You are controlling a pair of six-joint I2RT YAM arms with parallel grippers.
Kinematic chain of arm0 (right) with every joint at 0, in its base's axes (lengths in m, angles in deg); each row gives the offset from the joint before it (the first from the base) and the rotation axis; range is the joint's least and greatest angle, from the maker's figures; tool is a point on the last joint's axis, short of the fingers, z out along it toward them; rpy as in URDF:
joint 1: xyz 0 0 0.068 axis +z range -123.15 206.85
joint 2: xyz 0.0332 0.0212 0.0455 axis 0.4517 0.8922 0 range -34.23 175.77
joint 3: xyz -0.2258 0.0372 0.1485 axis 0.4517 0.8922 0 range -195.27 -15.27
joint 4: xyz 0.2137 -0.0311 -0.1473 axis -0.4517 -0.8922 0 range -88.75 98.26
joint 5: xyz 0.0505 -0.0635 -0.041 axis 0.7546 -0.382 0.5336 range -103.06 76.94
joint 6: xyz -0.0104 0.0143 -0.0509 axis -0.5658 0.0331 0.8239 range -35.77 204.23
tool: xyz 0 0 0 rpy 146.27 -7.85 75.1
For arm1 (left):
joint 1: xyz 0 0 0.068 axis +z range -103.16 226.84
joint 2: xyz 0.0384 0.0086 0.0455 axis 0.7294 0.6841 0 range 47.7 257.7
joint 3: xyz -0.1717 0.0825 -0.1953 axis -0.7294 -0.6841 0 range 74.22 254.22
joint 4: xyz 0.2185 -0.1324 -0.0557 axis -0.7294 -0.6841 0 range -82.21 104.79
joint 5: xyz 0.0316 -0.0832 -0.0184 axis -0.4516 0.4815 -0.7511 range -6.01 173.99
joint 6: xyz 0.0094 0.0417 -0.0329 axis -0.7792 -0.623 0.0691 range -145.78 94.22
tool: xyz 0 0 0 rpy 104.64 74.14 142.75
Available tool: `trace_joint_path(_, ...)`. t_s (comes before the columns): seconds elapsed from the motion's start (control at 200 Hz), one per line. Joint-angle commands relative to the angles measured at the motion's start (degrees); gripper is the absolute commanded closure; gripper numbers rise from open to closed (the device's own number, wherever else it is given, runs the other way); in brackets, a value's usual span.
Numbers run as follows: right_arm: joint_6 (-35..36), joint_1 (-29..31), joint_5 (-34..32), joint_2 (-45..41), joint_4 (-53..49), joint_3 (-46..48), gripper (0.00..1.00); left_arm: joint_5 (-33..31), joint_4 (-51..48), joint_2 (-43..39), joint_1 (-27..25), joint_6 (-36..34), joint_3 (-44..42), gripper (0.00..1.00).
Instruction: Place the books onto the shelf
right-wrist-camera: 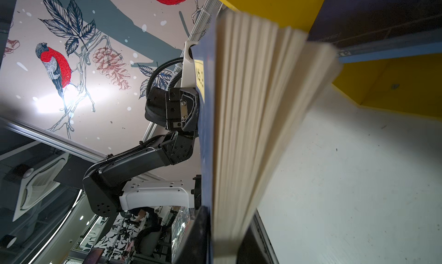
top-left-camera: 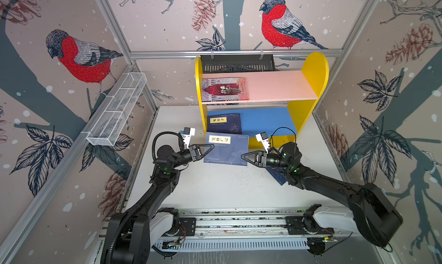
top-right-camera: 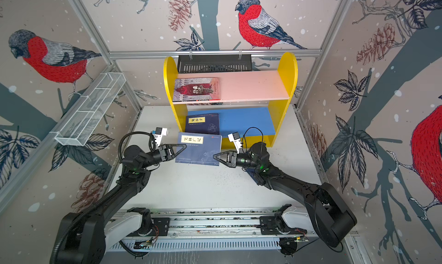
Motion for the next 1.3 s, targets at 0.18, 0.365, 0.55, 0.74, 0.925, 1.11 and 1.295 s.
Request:
trace_joint_path(0.18,1.40,-3.79,1.27,2.10,0.89,-2.96,0.99,-1.49,-3.92,-0.62,1.26,-5.45,0.53,0.51)
trace_joint_path(0.365,4.61,-8.85,5.12,3.72,-4.05,-6.29,0.99,-3.80,-16.59,-2.83,4.84,-14.61,2.58,0.36)
trace_joint_path(0.55,6.93,-13.35,9.63,7.46,-6.87,-11.22,0.99,-3.41,-19.86,-4.80,5.73,-17.65,3.42,0.34)
trace_joint_path(0.74,7.61,-15.80,13.45,14.47,-7.77,-17.73,0.99,-3.21,-20.57,-5.87,6.82,-18.18,3.63,0.34)
trace_joint_path(0.925,11.05,-15.91,14.90,20.64,-13.27,-25.13,0.99,-2.57,-21.45,-6.37,6.87,-19.15,3.46,0.32)
trace_joint_path(1.11,13.21,-15.82,14.96,24.89,-17.18,-29.83,0.99,-2.62,-21.68,-6.85,6.83,-19.63,3.10,0.31)
trace_joint_path(1.295,13.09,-15.78,14.53,28.10,-18.31,-32.70,0.99,-2.31,-19.59,-6.65,6.88,-18.86,2.61,0.31)
